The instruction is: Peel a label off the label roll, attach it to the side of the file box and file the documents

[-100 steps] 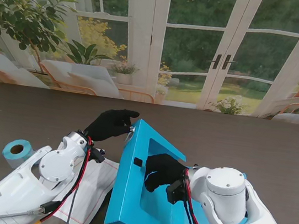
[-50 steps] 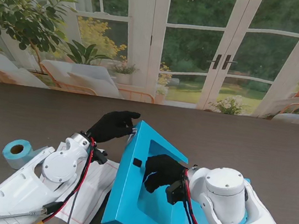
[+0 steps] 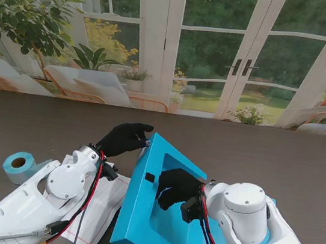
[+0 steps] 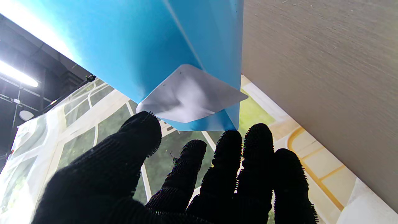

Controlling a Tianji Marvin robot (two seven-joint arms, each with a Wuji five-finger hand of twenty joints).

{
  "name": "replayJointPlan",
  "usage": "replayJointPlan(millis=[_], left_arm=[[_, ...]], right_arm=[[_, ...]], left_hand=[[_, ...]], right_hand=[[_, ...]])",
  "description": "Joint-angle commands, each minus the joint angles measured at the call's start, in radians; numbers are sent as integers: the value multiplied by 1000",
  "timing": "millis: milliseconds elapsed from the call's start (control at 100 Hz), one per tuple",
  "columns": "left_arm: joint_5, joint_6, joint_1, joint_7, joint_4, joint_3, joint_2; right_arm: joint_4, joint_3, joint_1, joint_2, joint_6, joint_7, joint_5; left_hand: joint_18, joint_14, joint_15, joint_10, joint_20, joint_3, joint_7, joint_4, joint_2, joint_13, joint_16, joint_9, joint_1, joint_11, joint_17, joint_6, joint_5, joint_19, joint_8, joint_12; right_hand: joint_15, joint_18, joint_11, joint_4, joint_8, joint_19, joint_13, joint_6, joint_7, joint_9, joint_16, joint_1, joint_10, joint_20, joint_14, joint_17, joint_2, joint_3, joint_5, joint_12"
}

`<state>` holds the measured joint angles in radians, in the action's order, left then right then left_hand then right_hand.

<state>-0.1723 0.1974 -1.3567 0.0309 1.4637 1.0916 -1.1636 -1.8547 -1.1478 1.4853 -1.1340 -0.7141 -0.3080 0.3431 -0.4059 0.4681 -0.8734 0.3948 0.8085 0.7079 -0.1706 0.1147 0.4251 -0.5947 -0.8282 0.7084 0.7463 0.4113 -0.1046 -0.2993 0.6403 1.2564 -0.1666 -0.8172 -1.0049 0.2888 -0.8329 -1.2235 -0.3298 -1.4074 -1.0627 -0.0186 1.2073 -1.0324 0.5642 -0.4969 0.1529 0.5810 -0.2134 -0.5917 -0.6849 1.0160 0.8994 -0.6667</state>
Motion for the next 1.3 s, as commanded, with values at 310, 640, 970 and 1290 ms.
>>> replayJointPlan(millis=[310,640,970,1290], left_arm=[[-2,-20,-42,-31,36,51,3],[-16,-28,-77,-46,66,92,12],[-30,-38,-102,-53,81,113,17],[-37,-58,-123,-53,102,123,19]], right_arm=[[2,-9,-10,-9,-8,-1,-14],[30,2,-34,-8,-13,3,-57],[111,26,-83,-1,-2,-16,-121],[168,58,-136,21,40,-66,-222]], left_hand=[[19,69,110,-16,-14,-83,35,-16,-57,42,40,0,-37,-113,52,6,-14,-66,3,120],[17,70,129,-14,-18,-93,35,-19,-69,46,49,21,-34,-153,56,6,-4,-80,1,140],[17,71,157,-12,-27,-101,34,-20,-77,53,62,45,-32,-200,64,4,5,-105,-1,147],[18,69,169,-10,-32,-106,35,-21,-83,56,68,52,-30,-227,66,3,9,-119,-1,144]], right_hand=[[-14,-46,8,-34,-28,0,-32,69,29,-14,6,-14,-11,-9,7,108,-22,36,22,-17],[-13,-45,7,-32,-28,-1,-36,74,30,-16,5,-13,-13,-9,10,105,-23,34,22,-17],[-12,-49,8,-29,-28,0,-40,79,31,-17,4,-11,-19,-10,14,102,-23,31,22,-17],[-8,-53,8,-23,-27,-2,-53,91,32,-25,2,-8,-27,-12,23,90,-29,23,27,-16]])
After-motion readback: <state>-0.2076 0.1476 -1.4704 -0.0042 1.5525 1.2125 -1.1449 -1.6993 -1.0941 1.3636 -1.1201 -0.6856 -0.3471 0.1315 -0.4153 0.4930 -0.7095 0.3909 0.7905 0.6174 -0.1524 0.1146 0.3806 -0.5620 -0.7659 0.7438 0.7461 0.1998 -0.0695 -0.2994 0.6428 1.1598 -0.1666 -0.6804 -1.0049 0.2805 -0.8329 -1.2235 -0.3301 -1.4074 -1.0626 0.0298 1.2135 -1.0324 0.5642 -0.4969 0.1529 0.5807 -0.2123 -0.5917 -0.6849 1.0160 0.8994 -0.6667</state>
